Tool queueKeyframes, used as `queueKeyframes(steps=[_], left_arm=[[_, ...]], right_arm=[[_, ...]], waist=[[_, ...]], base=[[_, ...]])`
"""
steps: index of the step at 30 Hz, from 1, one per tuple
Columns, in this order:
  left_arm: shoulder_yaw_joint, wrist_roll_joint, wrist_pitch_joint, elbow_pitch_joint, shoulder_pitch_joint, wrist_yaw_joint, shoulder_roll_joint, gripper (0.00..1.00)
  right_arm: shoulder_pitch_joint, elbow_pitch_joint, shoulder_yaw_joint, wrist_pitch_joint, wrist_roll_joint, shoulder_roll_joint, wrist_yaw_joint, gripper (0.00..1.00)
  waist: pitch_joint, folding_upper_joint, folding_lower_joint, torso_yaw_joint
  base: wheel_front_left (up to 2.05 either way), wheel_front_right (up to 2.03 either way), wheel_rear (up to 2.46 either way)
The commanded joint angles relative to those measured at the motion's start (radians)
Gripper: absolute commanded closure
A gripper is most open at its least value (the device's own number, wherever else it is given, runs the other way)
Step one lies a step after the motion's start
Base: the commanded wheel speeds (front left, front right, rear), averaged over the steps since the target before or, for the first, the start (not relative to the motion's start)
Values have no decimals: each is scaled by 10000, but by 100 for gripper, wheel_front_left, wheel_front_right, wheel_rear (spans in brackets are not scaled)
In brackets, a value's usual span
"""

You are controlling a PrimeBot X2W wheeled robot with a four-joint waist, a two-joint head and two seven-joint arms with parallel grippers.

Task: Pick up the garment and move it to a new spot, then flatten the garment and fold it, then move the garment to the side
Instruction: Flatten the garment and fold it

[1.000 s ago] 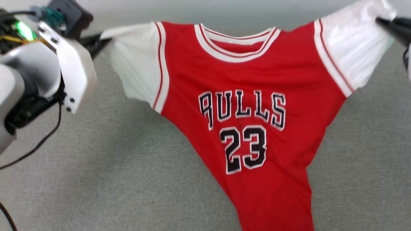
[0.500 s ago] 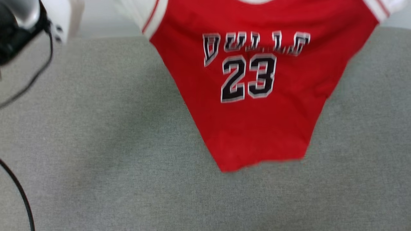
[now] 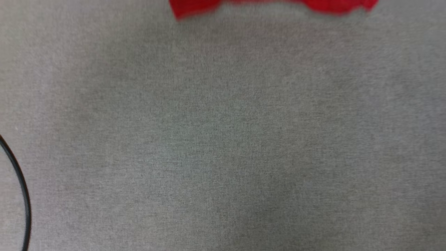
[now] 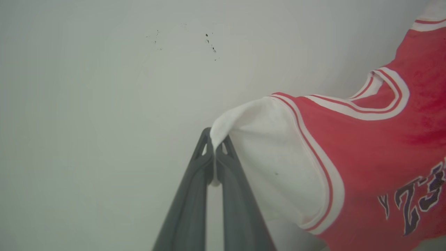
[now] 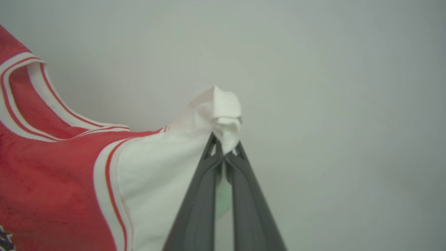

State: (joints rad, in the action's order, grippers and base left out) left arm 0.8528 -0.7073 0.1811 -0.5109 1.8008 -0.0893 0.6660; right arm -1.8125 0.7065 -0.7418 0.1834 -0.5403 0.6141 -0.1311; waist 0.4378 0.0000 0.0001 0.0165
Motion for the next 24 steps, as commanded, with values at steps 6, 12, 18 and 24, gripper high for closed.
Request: queueKeyframes(steps=[6, 12, 18, 24], left_arm=[[-209, 106, -659, -1110, 1316, -206, -437, 100], [47, 67, -1298, -1860, 1198, -318, -700, 100], [437, -145, -2052, -2319, 231, -374, -733, 100], [854, -559, -2817, -2274, -1371, -388, -665, 100]], right_arm=[[-1263, 1068, -6, -794, 518, -742, 7, 100], [-1312, 1816, -407, -1291, 438, -1222, 7, 100], [-420, 2225, -1202, -1743, 278, -1485, 7, 100], [1046, 2342, -1999, -2289, -308, -1565, 7, 100]], waist=[[851, 0, -1, 218], [1106, 0, -1, 325], [1032, 0, -1, 257], [573, 0, -1, 165]], base=[[0, 0, 0], [0, 0, 0], [0, 0, 0], [0, 0, 0]])
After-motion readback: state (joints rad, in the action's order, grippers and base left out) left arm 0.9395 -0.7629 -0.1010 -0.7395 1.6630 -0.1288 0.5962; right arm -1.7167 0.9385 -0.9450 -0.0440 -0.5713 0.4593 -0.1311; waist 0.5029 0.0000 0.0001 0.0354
